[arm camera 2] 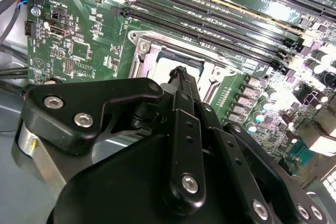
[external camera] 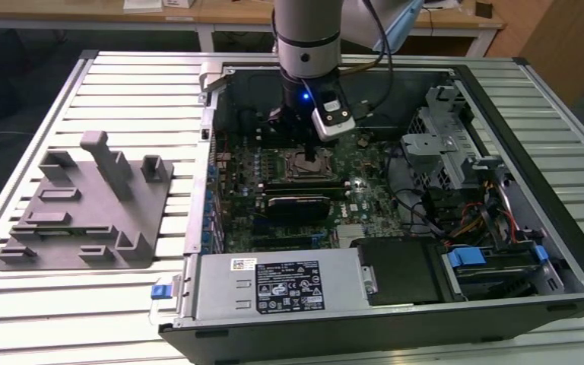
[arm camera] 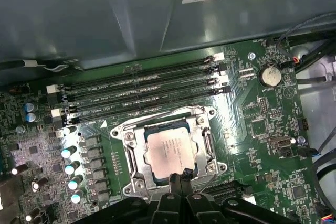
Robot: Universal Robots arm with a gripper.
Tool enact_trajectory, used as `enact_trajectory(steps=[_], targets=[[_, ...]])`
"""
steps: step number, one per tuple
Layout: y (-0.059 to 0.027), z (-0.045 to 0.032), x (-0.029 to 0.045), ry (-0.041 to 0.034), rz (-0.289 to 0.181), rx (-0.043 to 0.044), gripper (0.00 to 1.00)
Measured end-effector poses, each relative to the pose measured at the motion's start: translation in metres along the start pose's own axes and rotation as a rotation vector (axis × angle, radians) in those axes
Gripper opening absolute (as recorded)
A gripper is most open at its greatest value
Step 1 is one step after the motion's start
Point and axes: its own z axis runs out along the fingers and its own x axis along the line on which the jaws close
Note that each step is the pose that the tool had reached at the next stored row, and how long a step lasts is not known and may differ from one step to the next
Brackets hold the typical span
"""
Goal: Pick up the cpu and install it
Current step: 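Install the second cpu locking lever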
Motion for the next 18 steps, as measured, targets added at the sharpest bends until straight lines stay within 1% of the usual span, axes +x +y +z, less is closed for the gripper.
enact_trajectory(steps=[4, 10, 18], targets=[[-0.0015, 0.0, -0.0003, 0.0, 0.0, 0.0, 0.11], [-0.0082, 0.0, -0.0018, 0.0, 0.0, 0.0001, 0.11], [-0.0139, 0.0001, -0.0041, 0.0, 0.001, 0.0, 0.11]])
